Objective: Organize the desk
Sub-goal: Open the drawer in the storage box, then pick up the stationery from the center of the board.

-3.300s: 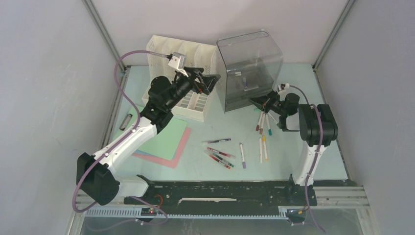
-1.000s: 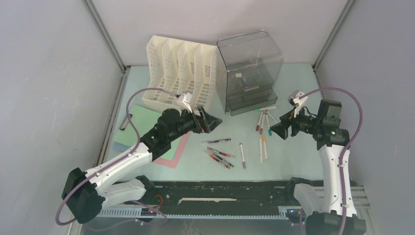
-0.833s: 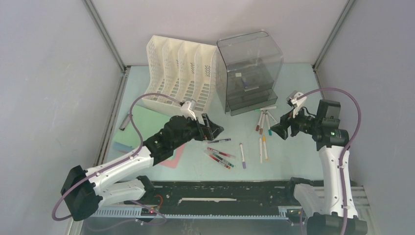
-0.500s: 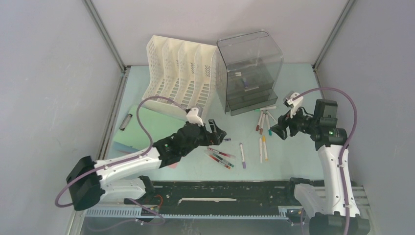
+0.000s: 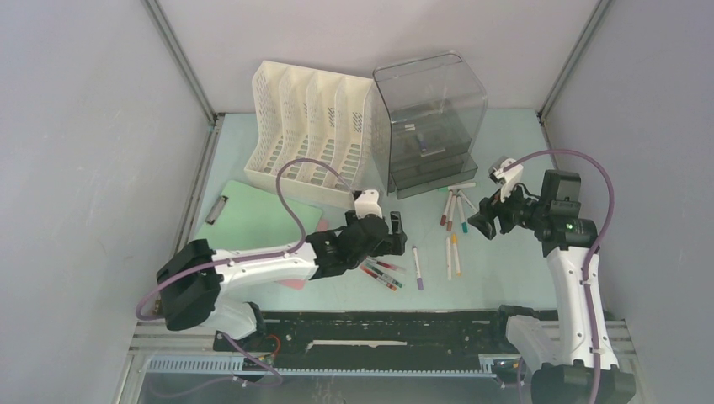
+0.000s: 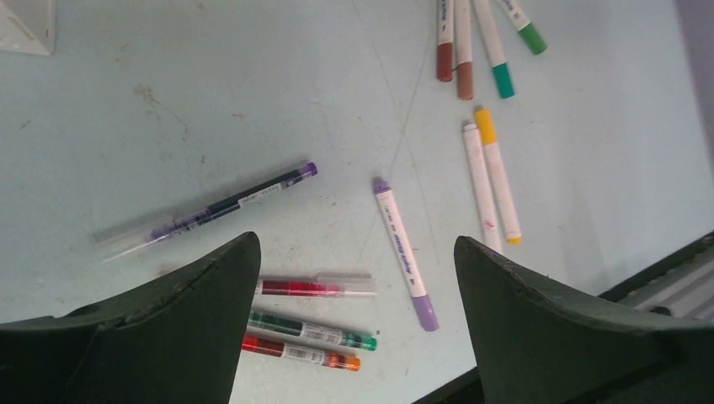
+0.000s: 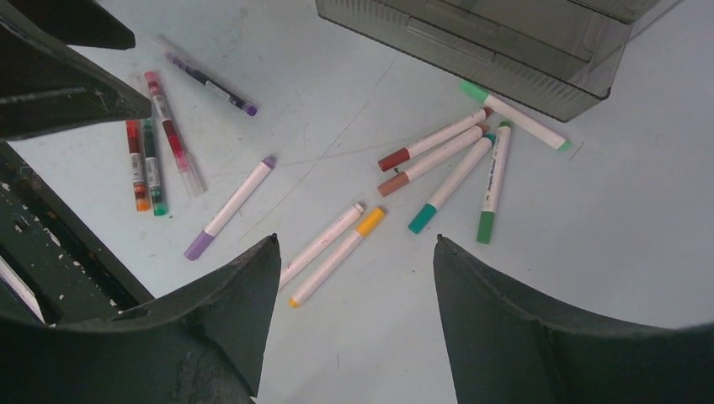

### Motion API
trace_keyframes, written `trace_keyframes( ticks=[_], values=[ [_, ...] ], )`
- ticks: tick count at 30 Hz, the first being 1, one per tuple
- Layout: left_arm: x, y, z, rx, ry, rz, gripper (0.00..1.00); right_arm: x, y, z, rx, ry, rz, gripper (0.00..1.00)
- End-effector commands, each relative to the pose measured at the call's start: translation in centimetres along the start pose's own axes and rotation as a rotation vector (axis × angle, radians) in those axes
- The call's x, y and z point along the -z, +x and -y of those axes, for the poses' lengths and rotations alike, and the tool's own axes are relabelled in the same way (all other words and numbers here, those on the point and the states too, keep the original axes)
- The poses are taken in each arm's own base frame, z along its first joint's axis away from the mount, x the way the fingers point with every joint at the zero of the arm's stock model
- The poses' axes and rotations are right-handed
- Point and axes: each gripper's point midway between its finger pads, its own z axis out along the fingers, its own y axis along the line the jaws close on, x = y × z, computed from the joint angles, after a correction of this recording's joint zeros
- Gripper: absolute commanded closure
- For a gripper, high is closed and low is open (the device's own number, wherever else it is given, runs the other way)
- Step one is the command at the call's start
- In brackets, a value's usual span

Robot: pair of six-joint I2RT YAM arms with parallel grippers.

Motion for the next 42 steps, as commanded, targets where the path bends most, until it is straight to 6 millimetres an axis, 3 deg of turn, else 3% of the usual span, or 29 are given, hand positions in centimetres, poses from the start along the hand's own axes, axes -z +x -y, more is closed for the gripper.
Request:
trace_keyframes(
  ticks=[1,9,12,19,29,42],
  values=[
    [-0.4,0.2,-0.8,-0.106,-0.084,-0.009,0.07,0.3,-0.3,0.4,0.019,0.016,0.018,0.25],
    [0.4,1.8,-2.3,-0.582,0.017,-0.129,0.01,0.0,-0.4,-0.2,0.041,-0.004,0.012,0.25],
    [0.1,2.1,-3.2,-0.665,0.038,-0.156,0.02,-0.3,-0.3,-0.4,0.052,-0.014,0.006,0.25],
    [-1.2,2.4,-4.8,-0.731,0.073,-0.214,0.11,-0.3,-0.3,-0.7,0.066,-0.021,0.001,0.25],
    [-3.1,3.1,-6.2,-0.790,0.160,-0.330,0.32,-0.2,-0.3,-0.5,0.055,-0.015,0.007,0.25],
    [-6.0,4.0,-7.4,-0.882,0.091,-0.428,0.45,-0.3,-0.1,-0.5,0.045,-0.024,0.003,0.25]
  ],
)
